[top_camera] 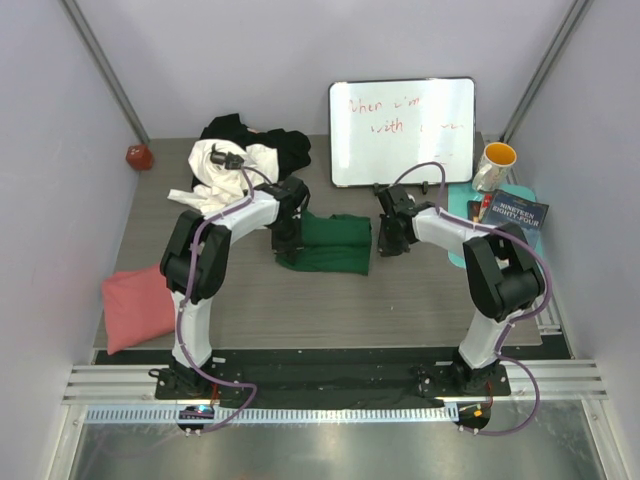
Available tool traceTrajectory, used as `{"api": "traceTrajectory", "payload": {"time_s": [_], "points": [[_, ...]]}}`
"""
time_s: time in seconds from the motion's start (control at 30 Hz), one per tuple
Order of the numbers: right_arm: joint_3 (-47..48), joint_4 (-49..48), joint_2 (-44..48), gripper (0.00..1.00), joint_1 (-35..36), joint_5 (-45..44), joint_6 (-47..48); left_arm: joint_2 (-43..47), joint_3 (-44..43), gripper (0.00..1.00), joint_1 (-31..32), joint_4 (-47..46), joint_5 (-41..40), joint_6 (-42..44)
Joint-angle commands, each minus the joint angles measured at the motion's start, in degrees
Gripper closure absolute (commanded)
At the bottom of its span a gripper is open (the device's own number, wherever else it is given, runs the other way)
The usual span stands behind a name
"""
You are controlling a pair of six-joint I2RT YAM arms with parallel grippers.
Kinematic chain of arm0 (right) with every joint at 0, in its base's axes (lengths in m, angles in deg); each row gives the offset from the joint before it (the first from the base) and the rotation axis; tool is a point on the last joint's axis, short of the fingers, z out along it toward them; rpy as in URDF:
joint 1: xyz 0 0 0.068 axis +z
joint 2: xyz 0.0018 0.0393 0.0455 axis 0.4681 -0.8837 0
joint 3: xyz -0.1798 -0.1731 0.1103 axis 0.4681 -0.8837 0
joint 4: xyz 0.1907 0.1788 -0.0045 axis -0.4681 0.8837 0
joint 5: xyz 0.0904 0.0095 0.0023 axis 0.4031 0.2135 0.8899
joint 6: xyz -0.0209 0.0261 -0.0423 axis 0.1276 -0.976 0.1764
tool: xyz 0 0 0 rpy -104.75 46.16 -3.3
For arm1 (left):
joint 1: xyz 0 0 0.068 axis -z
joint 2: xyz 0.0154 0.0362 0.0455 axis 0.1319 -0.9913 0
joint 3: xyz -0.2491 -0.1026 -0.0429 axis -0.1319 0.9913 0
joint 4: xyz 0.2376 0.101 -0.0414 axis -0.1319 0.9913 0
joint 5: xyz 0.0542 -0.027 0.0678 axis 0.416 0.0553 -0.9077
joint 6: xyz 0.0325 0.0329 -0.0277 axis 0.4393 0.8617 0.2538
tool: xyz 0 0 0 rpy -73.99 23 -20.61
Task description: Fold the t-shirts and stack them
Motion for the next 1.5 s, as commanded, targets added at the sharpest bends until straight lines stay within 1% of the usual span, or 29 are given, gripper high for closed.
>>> {"api": "traceTrajectory", "payload": {"time_s": [0.0,0.07,0.1,0.17,0.3,0.33,0.43,0.5,0.67,0.7,0.77,0.87,1.0,1.17,1.27,1.37,1.4,1.47], "points": [[2.89,-0.11,5.56,0.99,0.75,3.02,0.54,-1.46,0.79,1.0,-1.02,4.93,-5.47,2.43],[4.91,1.11,5.47,0.99,1.02,3.81,0.8,-1.46,0.88,1.0,-1.02,4.93,-5.12,2.34],[5.44,1.21,5.47,0.99,1.28,6.16,1.06,-1.38,0.88,1.0,-1.02,4.58,-4.94,2.43],[6.23,1.82,6.17,0.99,2.07,6.53,1.33,-1.29,0.88,1.0,-1.02,4.58,-4.77,2.52],[6.32,0.78,11.09,0.99,6.36,5.83,1.59,-1.55,0.62,1.0,-1.02,4.84,-5.03,2.61],[6.76,0.6,12.4,0.99,6.9,7.14,1.5,-1.72,0.53,1.0,-1.02,4.75,-4.94,2.52],[7.99,0.86,11.28,0.99,8.22,9.43,1.41,-1.99,0.35,1.0,-1.02,4.58,-4.33,2.26],[8.69,0.77,9.35,0.99,9.1,8.91,1.94,-1.99,0.35,1.0,-1.02,4.49,-4.15,2.17],[9.57,-0.11,8.55,0.99,10.68,9.0,1.68,-1.55,1.06,1.0,-1.02,4.58,-4.94,2.26],[10.44,-0.02,8.29,0.99,10.77,8.56,2.46,-1.46,1.06,1.0,-1.02,4.58,-4.94,2.26],[11.07,1.74,8.81,0.99,10.77,2.52,2.91,-1.64,0.8,1.0,-1.02,4.66,-4.77,2.34],[10.81,1.56,9.86,0.99,9.72,-1.71,2.91,-1.81,0.71,1.0,-1.02,4.67,-4.59,2.34],[10.72,1.3,9.08,0.99,7.09,-2.17,2.91,-1.9,0.62,1.0,-1.02,4.75,-4.24,2.26],[11.68,0.95,10.21,0.99,6.82,-2.61,3.53,-1.64,0.79,1.0,-1.02,4.75,-4.41,2.34],[12.47,1.03,11.88,0.99,6.03,-4.45,4.31,-1.99,0.71,1.0,-1.02,4.66,-3.89,2.17],[14.83,3.05,12.24,0.99,5.76,0.02,5.89,-1.99,0.71,1.0,-1.02,4.66,-3.36,2.26],[15.37,3.93,12.76,0.99,6.2,3.08,5.99,-1.99,0.71,1.0,-1.02,4.66,-3.62,2.08],[15.99,4.29,13.46,0.99,7.6,5.81,6.07,-2.08,0.62,1.0,-1.02,4.67,-3.71,2.17]]}}
